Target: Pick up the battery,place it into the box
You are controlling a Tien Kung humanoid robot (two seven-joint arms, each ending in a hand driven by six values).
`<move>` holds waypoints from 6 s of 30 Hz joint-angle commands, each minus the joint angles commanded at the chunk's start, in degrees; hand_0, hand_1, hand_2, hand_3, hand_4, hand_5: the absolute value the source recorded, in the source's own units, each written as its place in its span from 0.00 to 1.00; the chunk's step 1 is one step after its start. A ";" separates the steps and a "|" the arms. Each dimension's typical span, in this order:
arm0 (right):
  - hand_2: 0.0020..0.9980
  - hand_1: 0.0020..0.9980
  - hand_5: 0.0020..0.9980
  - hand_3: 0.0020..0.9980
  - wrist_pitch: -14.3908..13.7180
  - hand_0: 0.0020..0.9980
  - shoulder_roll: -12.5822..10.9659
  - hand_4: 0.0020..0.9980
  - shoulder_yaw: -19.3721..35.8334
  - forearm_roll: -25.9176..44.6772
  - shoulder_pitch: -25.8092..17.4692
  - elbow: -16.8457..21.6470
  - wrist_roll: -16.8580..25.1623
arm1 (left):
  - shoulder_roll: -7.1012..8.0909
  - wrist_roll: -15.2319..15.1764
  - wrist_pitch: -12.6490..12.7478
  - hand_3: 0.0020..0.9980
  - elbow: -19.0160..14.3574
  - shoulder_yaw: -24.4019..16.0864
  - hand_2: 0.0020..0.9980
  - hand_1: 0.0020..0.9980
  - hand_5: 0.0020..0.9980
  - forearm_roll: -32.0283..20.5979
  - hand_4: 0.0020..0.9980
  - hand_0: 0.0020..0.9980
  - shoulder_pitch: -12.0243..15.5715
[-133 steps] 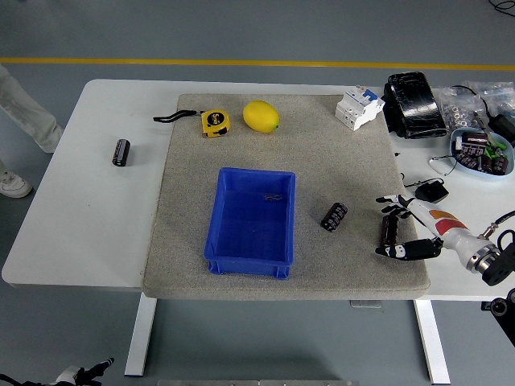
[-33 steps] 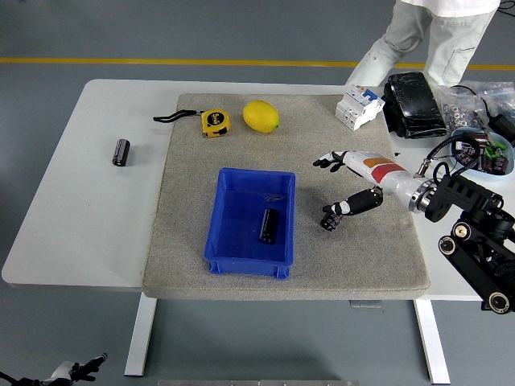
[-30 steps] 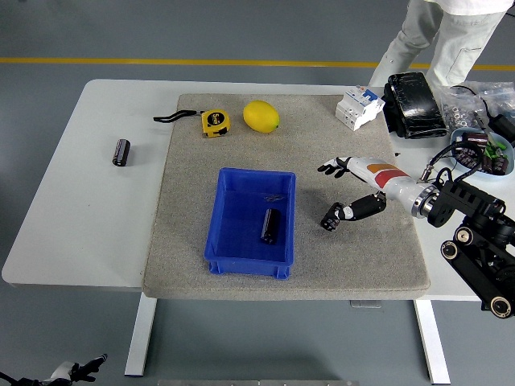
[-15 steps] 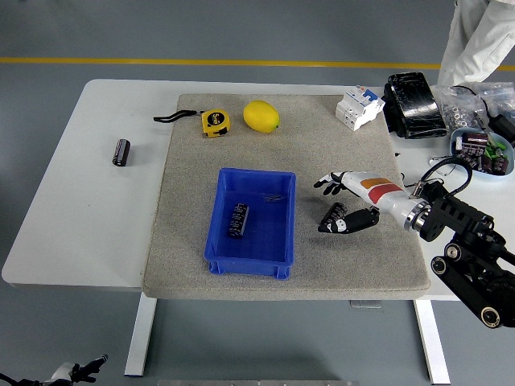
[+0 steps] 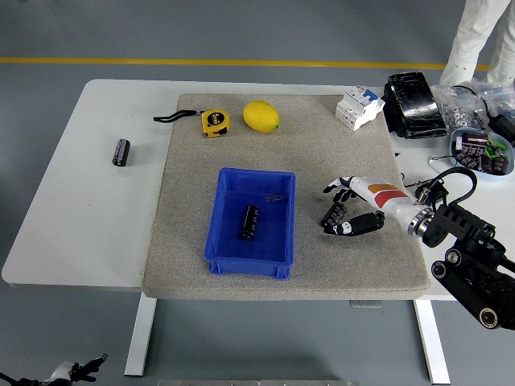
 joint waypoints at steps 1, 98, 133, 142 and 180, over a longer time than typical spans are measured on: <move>0.58 0.55 0.40 0.72 0.03 0.60 -0.03 1.00 -0.37 0.38 -0.03 -0.19 -0.07 | 0.02 0.05 -0.03 0.70 0.00 0.04 0.73 0.60 0.71 0.07 0.71 0.67 0.04; 0.53 0.50 0.31 0.71 -0.06 0.42 1.65 1.00 -6.02 1.91 8.62 17.23 1.74 | 0.01 0.32 -0.57 0.70 0.00 -1.57 0.73 0.60 0.71 2.57 0.71 0.67 0.19; 0.96 0.87 0.50 1.00 6.46 0.93 2.85 1.00 0.72 -0.16 4.89 14.87 -1.52 | -0.01 0.79 -0.66 0.70 0.00 0.51 0.72 0.59 0.71 0.83 0.71 0.67 0.72; 0.98 0.91 0.59 1.00 7.11 0.98 1.50 1.00 9.51 1.99 0.94 14.69 -1.33 | -0.14 0.80 -0.54 0.70 0.00 0.56 0.72 0.60 0.71 0.46 0.71 0.67 0.75; 0.93 0.92 1.00 0.94 -3.55 1.00 0.21 1.00 13.75 77.65 -14.69 12.70 4.32 | -0.32 1.18 -1.47 0.70 0.00 0.37 0.73 0.61 0.71 2.02 0.71 0.67 1.38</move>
